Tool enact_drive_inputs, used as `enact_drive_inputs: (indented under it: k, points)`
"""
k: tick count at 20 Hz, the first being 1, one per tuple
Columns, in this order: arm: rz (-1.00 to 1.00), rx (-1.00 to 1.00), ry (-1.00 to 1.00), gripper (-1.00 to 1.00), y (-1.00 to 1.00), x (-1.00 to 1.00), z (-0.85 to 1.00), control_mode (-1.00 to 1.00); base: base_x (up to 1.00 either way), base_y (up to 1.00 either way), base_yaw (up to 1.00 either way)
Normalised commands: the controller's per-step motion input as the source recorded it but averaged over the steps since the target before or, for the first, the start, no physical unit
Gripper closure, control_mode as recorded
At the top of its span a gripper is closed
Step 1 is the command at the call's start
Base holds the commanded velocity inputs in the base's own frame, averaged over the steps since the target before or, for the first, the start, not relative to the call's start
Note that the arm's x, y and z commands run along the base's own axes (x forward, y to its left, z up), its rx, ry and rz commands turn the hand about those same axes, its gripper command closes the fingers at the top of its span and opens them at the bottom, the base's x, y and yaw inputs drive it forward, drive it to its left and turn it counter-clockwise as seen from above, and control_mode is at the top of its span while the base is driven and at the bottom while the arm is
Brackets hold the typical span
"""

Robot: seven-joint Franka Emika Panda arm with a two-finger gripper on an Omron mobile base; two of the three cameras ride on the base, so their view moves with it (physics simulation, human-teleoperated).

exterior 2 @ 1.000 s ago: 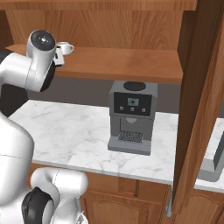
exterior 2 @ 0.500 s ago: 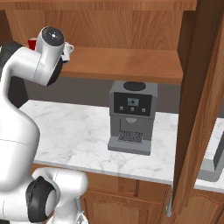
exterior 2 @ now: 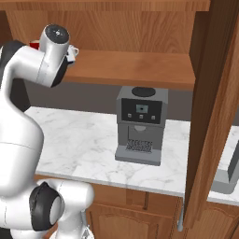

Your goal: Pick the mug on the counter and place it in the cabinet with the handle facing the right, like the mugs already inside.

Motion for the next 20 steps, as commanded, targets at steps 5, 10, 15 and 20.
enact_drive_inputs:
  k: [5,10,15,20]
  points:
    - [0.04,-0.06,0.00,1.00,0.00,0.03,0.00,-1.00,0.00,0.00,0.00]
    - [0.02,0.00,0.00,1.00,0.00,0.05,-0.08,-1.00,0.00,0.00,0.00]
    - [0.02,0.00,0.00,1.00,0.00,0.00,-0.15,-1.00,0.00,0.00,0.00]
    - [0.04,0.04,0.00,1.00,-0.02,0.00,-0.14,-1.00,0.00,0.00,0.00]
